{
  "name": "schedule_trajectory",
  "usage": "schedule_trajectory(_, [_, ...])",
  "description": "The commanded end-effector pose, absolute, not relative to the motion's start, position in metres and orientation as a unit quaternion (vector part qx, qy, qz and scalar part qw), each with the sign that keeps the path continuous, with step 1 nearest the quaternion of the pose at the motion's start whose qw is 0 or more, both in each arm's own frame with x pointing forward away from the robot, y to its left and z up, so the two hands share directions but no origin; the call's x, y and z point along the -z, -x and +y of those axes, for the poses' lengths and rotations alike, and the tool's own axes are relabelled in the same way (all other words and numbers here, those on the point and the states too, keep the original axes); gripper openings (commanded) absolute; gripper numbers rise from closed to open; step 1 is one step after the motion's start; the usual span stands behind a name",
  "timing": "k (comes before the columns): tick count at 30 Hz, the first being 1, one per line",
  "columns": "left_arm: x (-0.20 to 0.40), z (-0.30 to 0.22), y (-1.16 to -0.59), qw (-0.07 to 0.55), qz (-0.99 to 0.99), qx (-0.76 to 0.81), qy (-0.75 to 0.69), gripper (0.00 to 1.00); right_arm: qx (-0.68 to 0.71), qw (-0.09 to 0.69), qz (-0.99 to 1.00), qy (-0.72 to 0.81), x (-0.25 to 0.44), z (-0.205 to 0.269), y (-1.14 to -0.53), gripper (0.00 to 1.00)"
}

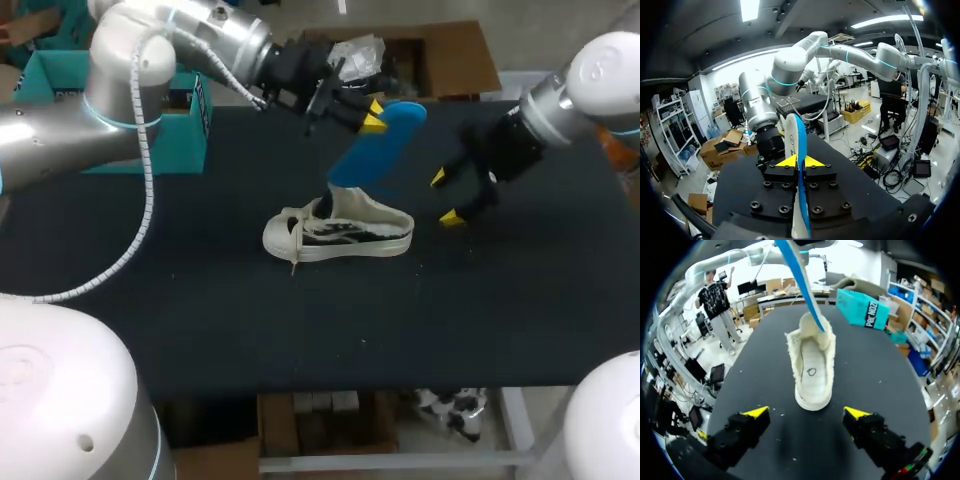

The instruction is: Open the shoe tongue, take the insole out of the shoe, put the insole back into the shoe, and pack the shoe into the shoebox

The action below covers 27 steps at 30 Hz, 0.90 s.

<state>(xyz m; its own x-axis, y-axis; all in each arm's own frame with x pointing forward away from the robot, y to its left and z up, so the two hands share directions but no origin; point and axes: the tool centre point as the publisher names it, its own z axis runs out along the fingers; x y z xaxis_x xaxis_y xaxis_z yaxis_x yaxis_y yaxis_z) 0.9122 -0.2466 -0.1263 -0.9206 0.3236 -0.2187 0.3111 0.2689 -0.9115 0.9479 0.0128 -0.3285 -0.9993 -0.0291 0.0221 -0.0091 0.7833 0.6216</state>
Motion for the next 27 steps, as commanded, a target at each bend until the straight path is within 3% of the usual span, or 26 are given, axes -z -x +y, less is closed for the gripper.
schedule_trajectory(1, [0.122,-0.202,-0.884,-0.059,-0.764,-0.625,0.149,0.00,0.275,0.063,-0.959,-0.030,0.316,0.027,-0.970,1.00])
schedule_trajectory(16, [0.080,-0.143,-0.865,-0.146,-0.677,-0.714,0.105,0.00,0.147,0.085,-0.984,-0.047,0.299,0.073,-0.989,1.00])
schedule_trajectory(27, [0.083,-0.057,-0.863,-0.172,-0.647,-0.743,-0.012,0.00,0.069,0.053,-0.996,-0.026,0.319,0.119,-0.988,1.00])
